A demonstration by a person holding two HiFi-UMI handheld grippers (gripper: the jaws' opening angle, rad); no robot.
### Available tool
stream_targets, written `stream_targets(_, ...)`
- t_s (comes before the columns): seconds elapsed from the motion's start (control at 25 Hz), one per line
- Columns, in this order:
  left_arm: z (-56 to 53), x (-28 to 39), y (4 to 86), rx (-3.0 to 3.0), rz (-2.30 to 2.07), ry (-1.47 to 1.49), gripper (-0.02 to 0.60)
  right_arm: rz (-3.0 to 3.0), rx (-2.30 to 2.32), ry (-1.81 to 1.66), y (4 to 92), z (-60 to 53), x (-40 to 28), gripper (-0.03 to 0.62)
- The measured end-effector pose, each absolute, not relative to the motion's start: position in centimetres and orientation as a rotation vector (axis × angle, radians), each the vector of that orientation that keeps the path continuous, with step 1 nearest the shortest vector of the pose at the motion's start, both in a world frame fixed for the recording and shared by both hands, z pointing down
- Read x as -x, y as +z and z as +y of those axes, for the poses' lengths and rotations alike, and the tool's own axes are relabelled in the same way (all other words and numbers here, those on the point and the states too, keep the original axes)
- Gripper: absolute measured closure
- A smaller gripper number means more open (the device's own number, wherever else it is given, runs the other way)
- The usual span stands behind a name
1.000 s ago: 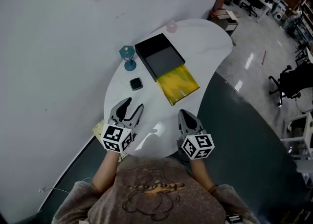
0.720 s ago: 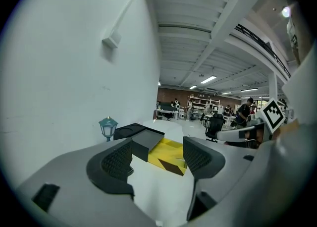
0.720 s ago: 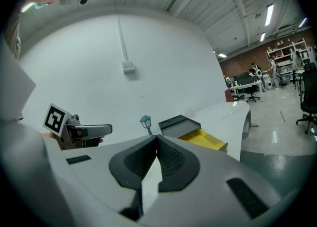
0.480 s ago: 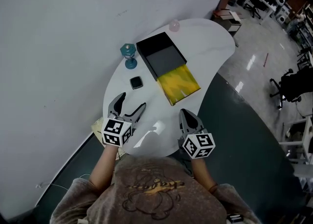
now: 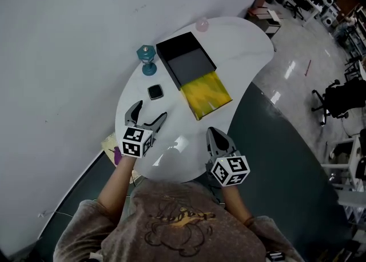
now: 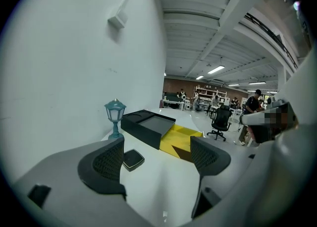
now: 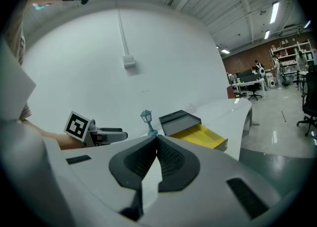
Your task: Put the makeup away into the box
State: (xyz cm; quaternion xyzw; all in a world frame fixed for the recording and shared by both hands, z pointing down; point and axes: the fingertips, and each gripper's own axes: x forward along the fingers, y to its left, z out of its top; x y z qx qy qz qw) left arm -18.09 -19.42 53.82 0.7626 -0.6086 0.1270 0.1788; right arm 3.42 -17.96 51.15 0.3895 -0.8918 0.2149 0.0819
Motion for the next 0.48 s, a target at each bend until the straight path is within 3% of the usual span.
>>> stream_targets(0.48,-24.5,20.6,60.3,-2.101,-1.694,0.516,0.172,-2.599,-1.241,0.671,52.3,-17.5,-4.9,0.592)
